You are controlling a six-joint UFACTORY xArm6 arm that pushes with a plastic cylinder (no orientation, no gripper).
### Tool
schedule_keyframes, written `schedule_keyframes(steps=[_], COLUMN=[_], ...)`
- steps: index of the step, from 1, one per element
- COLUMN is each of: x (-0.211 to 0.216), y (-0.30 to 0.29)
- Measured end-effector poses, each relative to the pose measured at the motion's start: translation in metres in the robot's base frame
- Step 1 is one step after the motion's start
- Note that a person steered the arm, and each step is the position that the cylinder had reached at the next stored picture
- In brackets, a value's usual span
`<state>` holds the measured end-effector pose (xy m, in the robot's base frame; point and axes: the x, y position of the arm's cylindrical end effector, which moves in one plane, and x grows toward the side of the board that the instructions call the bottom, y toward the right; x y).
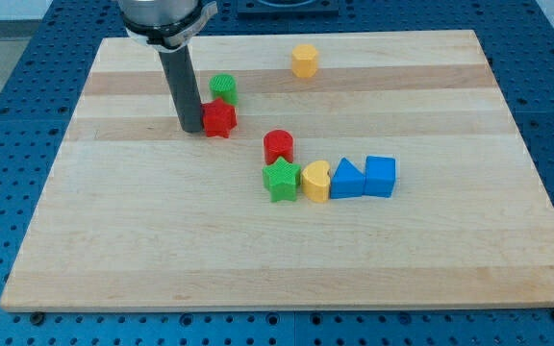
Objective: Place the red star between the red circle and green circle
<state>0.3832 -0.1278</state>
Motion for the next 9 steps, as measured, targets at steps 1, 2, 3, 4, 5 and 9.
schedule_keyframes(steps=[1, 2, 3, 4, 5, 9], x=[0.000, 0.000, 0.000, 0.000, 0.000, -0.027], y=[0.008, 0.016, 0.022, 0.026, 0.026, 0.026])
